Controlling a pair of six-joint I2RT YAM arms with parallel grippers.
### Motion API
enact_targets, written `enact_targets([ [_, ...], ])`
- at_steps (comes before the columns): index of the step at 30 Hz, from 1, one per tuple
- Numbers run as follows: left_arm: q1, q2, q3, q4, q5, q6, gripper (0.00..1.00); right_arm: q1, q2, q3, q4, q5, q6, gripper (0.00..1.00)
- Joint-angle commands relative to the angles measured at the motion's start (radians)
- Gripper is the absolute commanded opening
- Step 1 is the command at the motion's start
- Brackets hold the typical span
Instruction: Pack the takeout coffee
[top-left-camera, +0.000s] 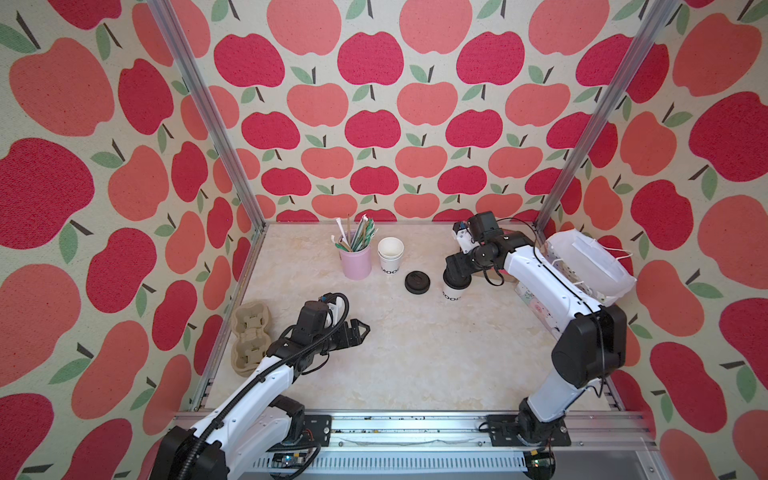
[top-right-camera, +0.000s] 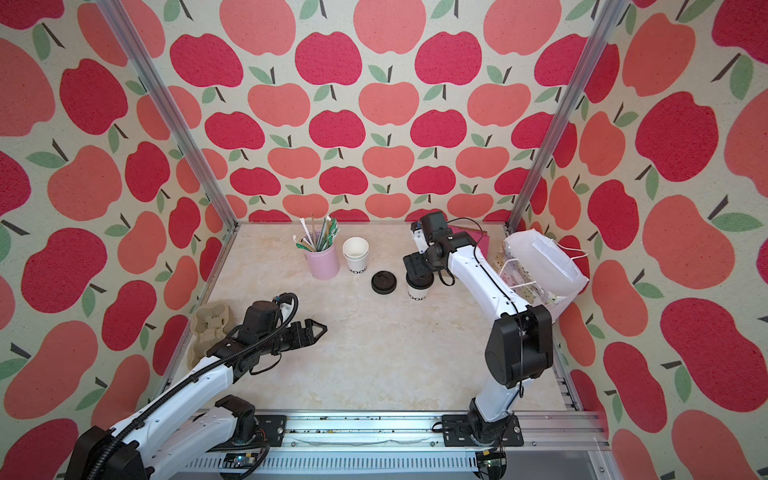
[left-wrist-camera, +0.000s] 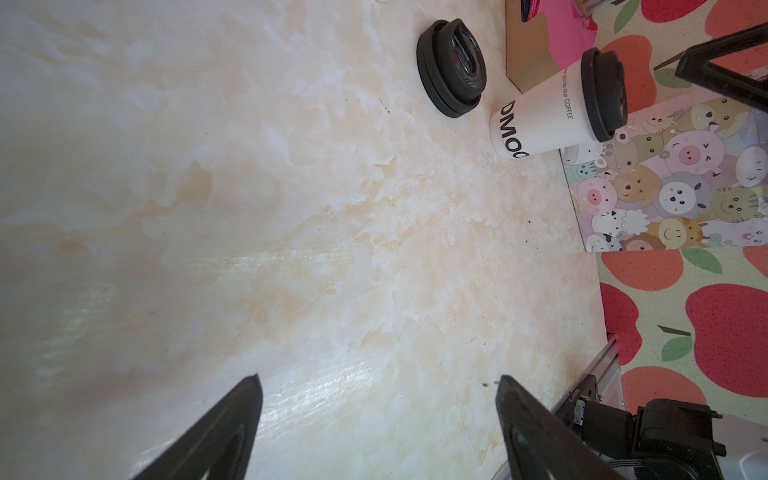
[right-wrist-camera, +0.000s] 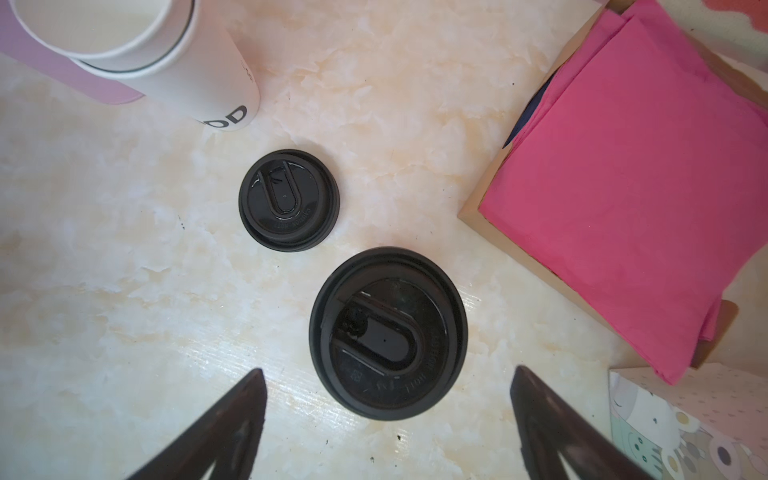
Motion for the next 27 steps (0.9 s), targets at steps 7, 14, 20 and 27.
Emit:
enact_targets([
  [7,0.006,-0.021,0.002,0.106,0.034,0.024,0.95,-0.008,-0.222,0.005,0.021,0.220,-0.025,0.99],
  [14,0.005,-0.028,0.013,0.176,0.065,0.066,1.00,-0.084,-0.344,-0.006,0.061,0.475,-0.029,0.99],
  [20,0.005,-0.040,-0.008,0.238,0.060,0.069,0.99,-0.285,-0.384,-0.031,0.063,0.422,0.026,0.99],
  [27,0.005,-0.031,-0.033,0.297,0.065,0.050,0.99,-0.406,-0.304,-0.037,0.040,0.366,0.031,0.87],
])
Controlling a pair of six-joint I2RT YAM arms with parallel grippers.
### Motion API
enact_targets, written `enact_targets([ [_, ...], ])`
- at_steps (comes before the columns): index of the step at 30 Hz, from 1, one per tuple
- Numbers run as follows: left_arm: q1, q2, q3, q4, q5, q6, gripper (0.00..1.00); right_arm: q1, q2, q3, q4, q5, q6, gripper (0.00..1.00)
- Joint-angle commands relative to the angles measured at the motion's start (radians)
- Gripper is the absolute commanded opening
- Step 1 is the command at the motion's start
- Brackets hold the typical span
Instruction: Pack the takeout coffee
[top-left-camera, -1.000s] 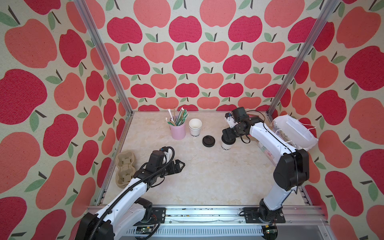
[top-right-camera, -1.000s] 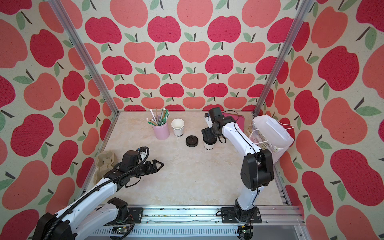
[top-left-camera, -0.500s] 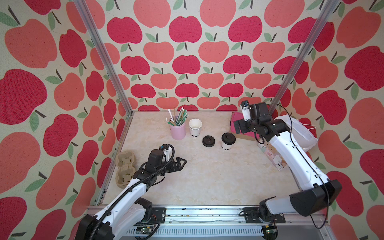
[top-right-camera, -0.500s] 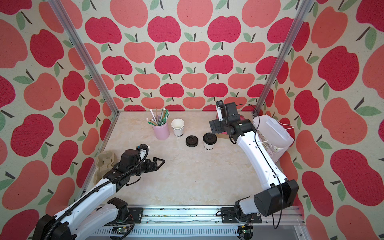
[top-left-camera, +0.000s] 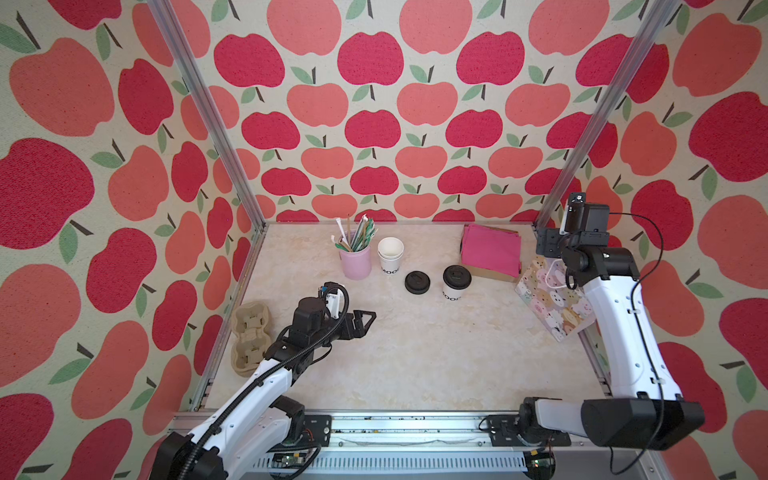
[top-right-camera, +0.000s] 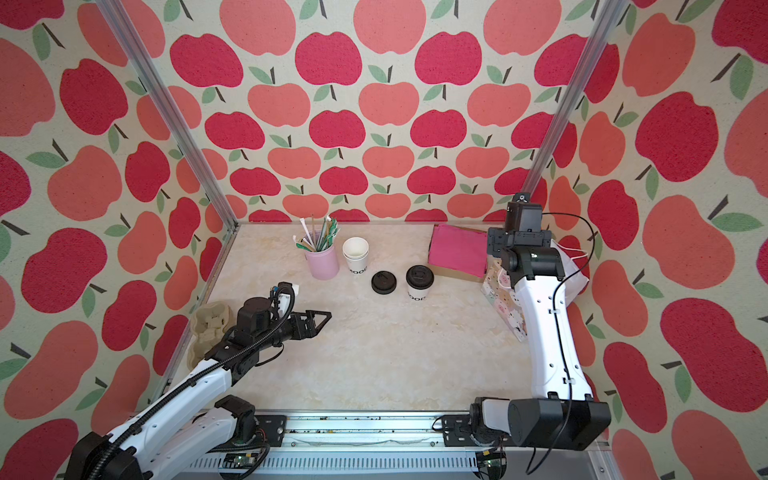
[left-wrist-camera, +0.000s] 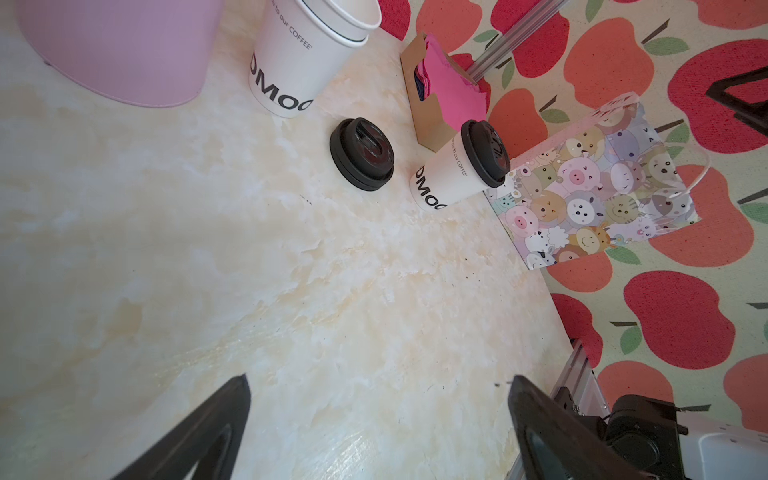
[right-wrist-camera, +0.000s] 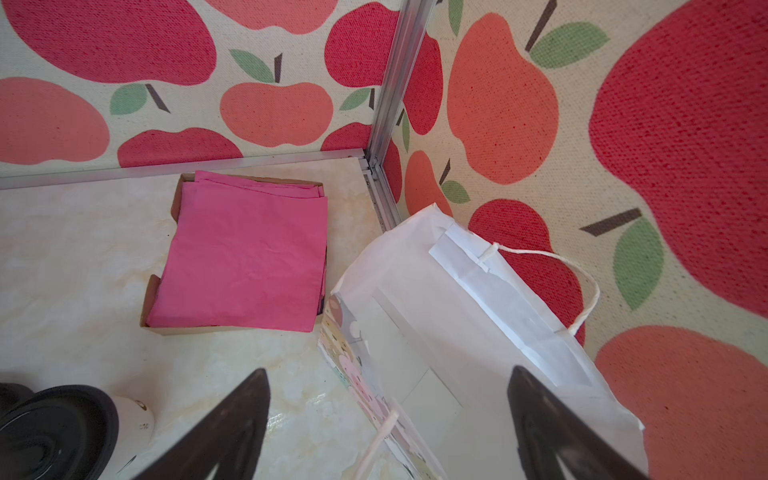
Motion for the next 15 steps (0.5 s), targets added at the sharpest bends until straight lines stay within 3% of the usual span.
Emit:
enact_targets([
  [1,0.005,-0.003,-0.016,0.051,0.018,0.004,0.99,-0.018,0.044,-0.020,-0.017,-0.024,0.009,0.85],
  [11,0.007,-0.003,-0.021,0.054,0.017,0.009,0.99,-0.059,0.131,-0.081,0.000,-0.063,0.013,0.63],
  [15,0.007,0.004,-0.018,0.058,0.020,0.008,0.99,-0.059,0.162,-0.090,-0.004,-0.084,0.015,0.44],
])
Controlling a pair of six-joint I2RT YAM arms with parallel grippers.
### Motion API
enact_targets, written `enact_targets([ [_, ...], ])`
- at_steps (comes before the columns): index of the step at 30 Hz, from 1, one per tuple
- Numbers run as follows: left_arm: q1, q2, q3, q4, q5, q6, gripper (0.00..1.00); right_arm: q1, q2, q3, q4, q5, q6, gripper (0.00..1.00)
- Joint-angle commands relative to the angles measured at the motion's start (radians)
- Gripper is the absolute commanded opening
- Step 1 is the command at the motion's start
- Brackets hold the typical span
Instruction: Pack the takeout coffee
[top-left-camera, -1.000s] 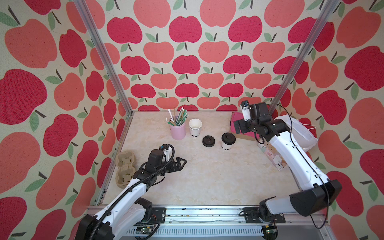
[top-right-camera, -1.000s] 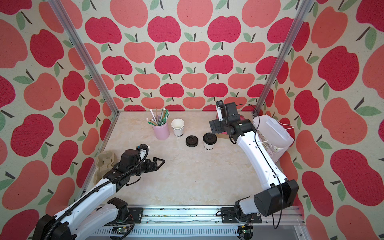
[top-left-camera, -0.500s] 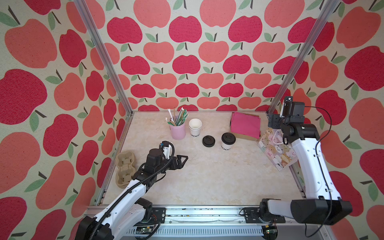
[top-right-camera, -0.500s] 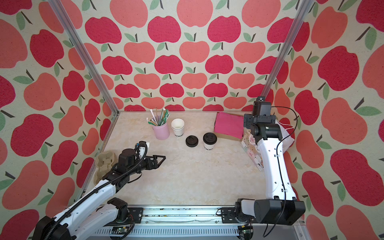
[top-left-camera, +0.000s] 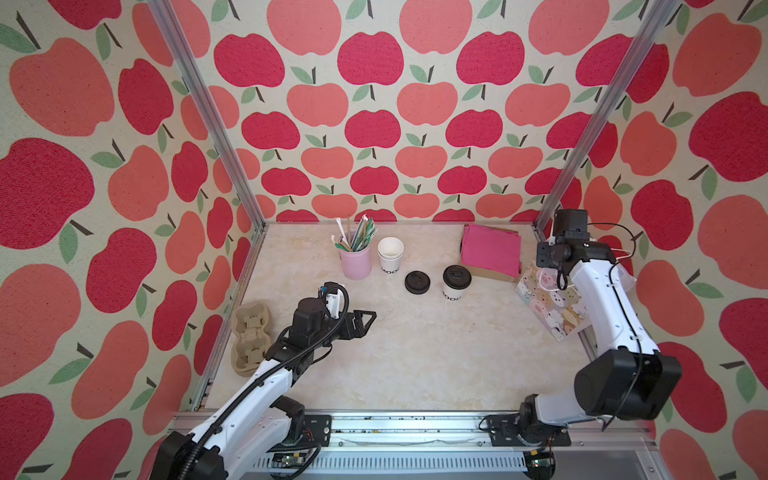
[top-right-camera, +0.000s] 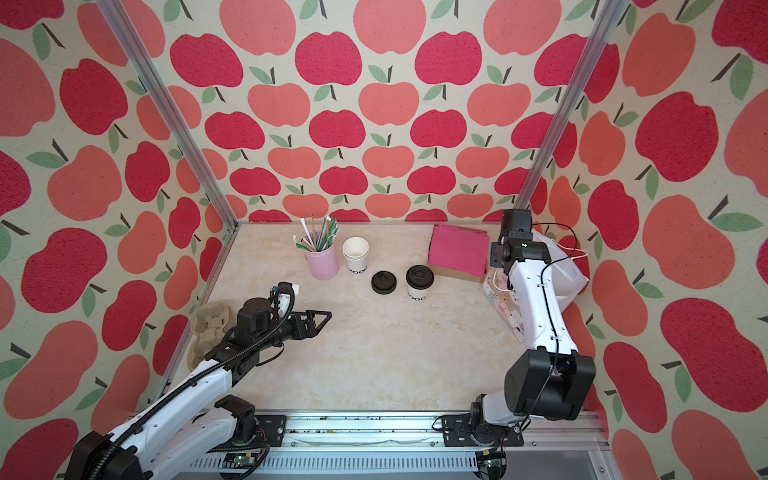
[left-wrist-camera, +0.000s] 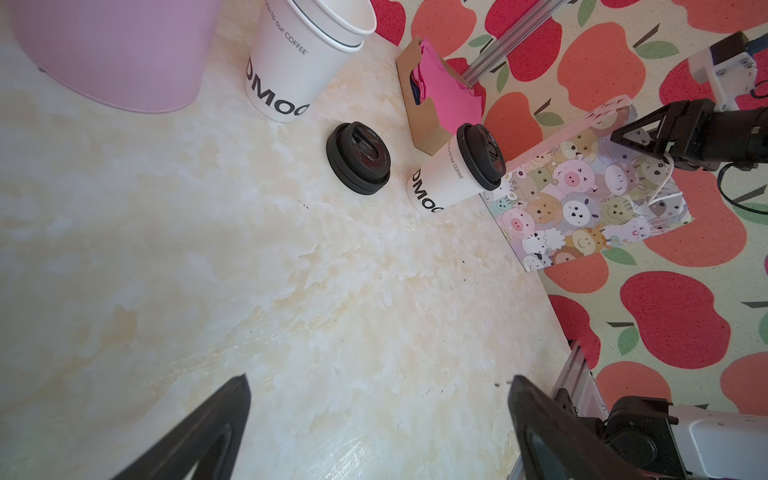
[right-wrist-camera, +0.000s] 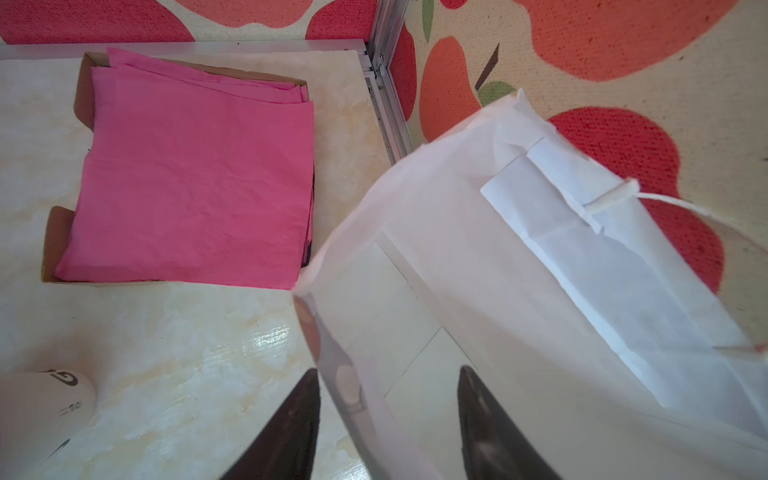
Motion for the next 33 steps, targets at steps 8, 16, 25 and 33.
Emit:
enact_targets([
  [8,0.005,0.001,-0.003,0.035,0.014,0.010,0.99,-0.003,-0.037,-0.003,0.019,-0.094,0.020,0.02],
  [16,0.005,0.005,0.006,0.036,0.014,0.004,0.99,0.027,-0.144,0.053,-0.007,-0.041,0.030,0.00],
  [25,0.005,-0.016,0.020,0.015,0.002,0.001,0.99,0.190,-0.176,0.255,-0.063,0.045,0.003,0.00],
  [33,0.005,-0.069,0.026,-0.046,-0.034,0.013,0.99,0.406,-0.118,0.490,-0.068,0.117,-0.062,0.00],
])
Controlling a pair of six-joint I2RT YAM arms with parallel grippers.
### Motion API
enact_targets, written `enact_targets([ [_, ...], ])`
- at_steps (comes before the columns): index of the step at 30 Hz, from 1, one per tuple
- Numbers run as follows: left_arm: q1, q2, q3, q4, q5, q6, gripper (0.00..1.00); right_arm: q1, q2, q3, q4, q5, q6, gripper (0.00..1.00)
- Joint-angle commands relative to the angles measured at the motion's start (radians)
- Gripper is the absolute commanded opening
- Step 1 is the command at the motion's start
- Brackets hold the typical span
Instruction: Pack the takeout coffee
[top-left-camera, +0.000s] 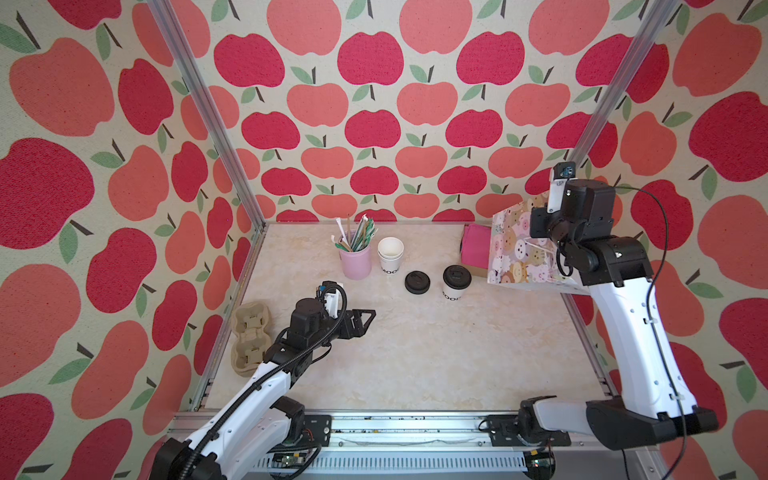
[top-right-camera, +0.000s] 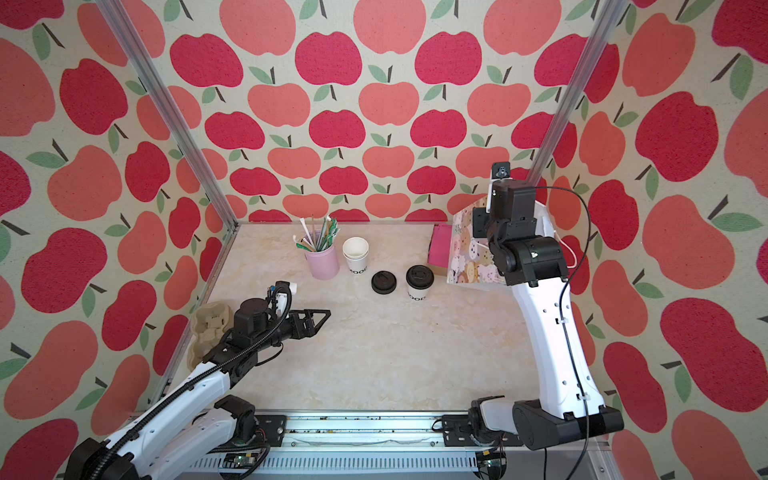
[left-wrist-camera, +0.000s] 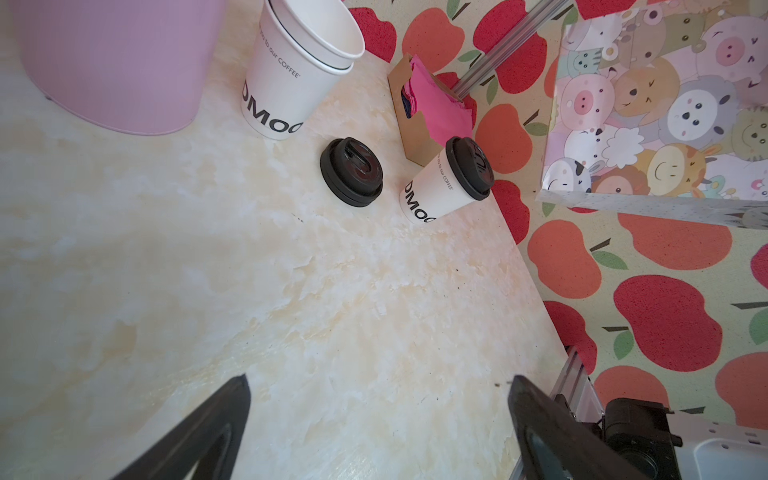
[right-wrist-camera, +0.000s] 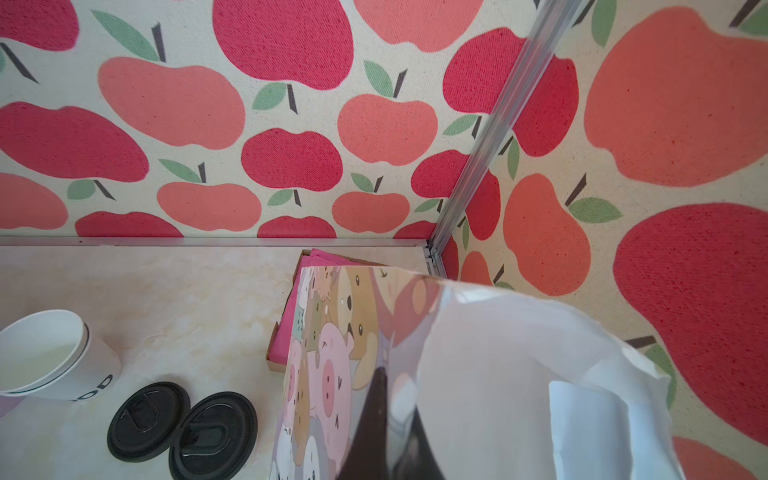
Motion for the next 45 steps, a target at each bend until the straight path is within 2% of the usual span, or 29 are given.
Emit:
enact_targets([
  [1,0.005,-0.029,0.027,-0.049,-0.028,0.015,0.99,0.086,0.031,0.111,-0.015,0.040,-0.042,0.00],
  [9,0.007,-0.055,0.041,-0.102,-0.079,0.024,0.99,0.361,0.154,0.333,-0.076,0.004,-0.086,0.00],
  [15,0.008,-0.076,0.048,-0.127,-0.119,0.027,0.99,0.505,0.294,0.446,-0.202,-0.027,-0.100,0.00],
  [25,0.009,-0.132,0.034,-0.118,-0.196,0.028,0.99,0.717,0.457,0.465,-0.360,-0.087,-0.078,0.00],
  [29,0.010,-0.175,0.034,-0.151,-0.239,0.030,0.99,0.766,0.507,0.445,-0.370,-0.118,-0.047,0.00],
  [34,0.010,-0.233,0.037,-0.237,-0.352,0.011,0.99,0.791,0.544,0.367,-0.309,-0.172,0.012,0.02],
  [39,0.014,-0.274,0.054,-0.331,-0.445,-0.012,0.99,0.813,0.589,0.325,-0.254,-0.160,0.041,0.03],
  [43,0.037,-0.277,0.089,-0.411,-0.477,-0.005,0.99,0.827,0.640,0.329,-0.250,-0.162,0.057,0.07],
  [45,0.066,-0.270,0.122,-0.463,-0.481,0.011,0.99,0.834,0.663,0.339,-0.250,-0.156,0.067,0.12],
])
